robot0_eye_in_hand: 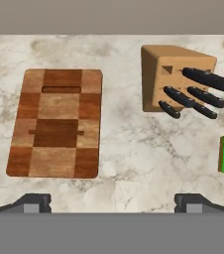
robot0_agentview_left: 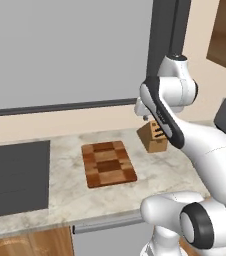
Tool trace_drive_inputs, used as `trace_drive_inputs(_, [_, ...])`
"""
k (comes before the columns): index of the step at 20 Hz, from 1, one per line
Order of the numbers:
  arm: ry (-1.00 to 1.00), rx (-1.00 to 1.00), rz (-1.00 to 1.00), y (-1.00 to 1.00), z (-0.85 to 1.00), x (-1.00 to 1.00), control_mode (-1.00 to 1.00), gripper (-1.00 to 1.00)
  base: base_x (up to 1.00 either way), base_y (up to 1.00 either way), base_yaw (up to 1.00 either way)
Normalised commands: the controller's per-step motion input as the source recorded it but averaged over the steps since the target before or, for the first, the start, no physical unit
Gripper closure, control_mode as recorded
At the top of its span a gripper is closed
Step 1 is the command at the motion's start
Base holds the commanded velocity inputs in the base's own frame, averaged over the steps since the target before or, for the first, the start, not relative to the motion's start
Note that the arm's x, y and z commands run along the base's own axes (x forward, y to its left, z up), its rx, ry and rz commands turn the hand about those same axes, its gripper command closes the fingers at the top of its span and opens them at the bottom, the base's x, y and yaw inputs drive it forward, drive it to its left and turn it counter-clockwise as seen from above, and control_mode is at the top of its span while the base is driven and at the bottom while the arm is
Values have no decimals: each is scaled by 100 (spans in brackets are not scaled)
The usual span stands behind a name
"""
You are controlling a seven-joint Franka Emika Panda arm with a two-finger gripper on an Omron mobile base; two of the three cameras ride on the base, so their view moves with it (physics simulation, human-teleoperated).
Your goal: Pick up the sponge from the counter and clean the cutting board by briefly scrubbing or pressing down on the cutting board. Once finished, release the sponge.
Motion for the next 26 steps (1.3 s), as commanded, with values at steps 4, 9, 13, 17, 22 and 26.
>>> trace_drive_inputs(4, [0,0,0,0,0,0,100,-100,70,1,1])
trace_drive_inputs(9, [0,0,0,0,0,0,100,-100,55,-9,7])
trace_drive_inputs(13, [0,0,0,0,0,0,100,-100,27,-4,7])
trace_drive_inputs(17, [0,0,0,0,0,0,100,-100,56,-1,6])
trace_drive_inputs(22, [0,0,0,0,0,0,100,-100,66,0,6])
trace_drive_inputs(26, [10,0,3,-25,-30,20,-100,-100,14,0,2])
